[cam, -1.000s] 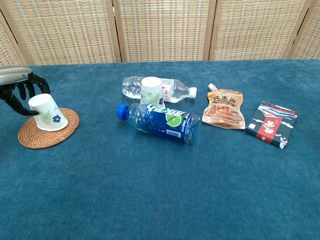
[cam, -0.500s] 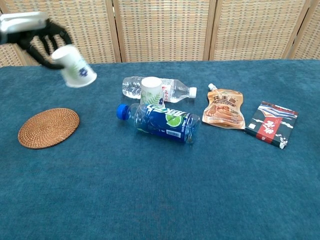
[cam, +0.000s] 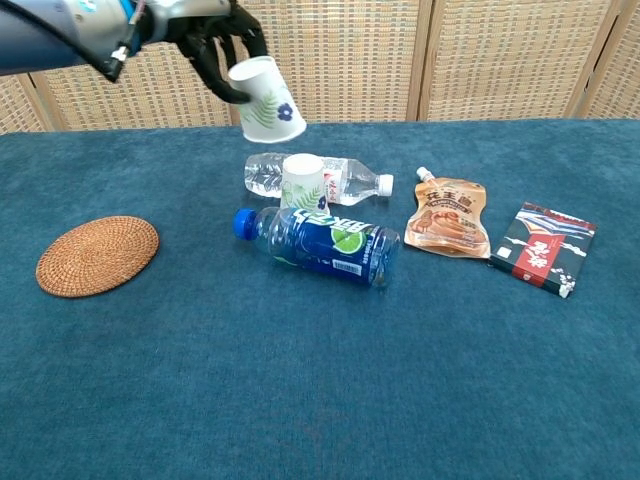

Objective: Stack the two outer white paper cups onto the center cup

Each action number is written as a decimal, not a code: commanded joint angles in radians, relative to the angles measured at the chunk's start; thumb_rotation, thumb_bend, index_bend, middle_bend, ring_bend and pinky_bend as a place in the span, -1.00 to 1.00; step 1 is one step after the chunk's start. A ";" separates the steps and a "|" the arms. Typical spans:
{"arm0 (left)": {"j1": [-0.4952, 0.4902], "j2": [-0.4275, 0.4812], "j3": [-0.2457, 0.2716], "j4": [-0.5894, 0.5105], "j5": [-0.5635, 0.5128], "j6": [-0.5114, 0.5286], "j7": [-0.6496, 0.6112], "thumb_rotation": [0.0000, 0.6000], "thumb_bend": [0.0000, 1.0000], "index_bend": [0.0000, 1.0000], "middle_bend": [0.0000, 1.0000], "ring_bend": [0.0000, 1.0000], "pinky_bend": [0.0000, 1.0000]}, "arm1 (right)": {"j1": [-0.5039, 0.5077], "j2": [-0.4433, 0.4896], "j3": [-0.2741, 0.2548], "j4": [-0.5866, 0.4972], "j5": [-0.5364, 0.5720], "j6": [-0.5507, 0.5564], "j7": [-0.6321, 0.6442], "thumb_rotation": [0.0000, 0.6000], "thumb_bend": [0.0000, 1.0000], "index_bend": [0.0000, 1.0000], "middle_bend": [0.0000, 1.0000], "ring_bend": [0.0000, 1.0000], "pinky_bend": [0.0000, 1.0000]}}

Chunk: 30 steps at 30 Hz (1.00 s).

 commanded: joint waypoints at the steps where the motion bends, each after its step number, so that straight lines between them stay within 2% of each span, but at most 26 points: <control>1: -0.027 -0.020 0.014 0.005 -0.035 0.008 0.039 1.00 -0.39 -0.03 -0.33 -0.22 -0.25 | -0.003 0.003 0.005 0.000 -0.001 0.000 0.009 1.00 -1.00 -0.83 -1.00 -1.00 -1.00; 13: -0.082 -0.079 0.044 0.050 -0.112 0.011 0.085 1.00 -0.39 -0.03 -0.34 -0.22 -0.25 | -0.011 0.011 0.018 -0.003 -0.012 -0.007 0.028 1.00 -1.00 -0.82 -1.00 -1.00 -1.00; 30: -0.119 -0.131 0.074 0.102 -0.141 0.036 0.118 1.00 -0.40 -0.04 -0.35 -0.22 -0.29 | -0.015 0.014 0.035 0.005 -0.012 -0.027 0.058 1.00 -1.00 -0.82 -1.00 -1.00 -1.00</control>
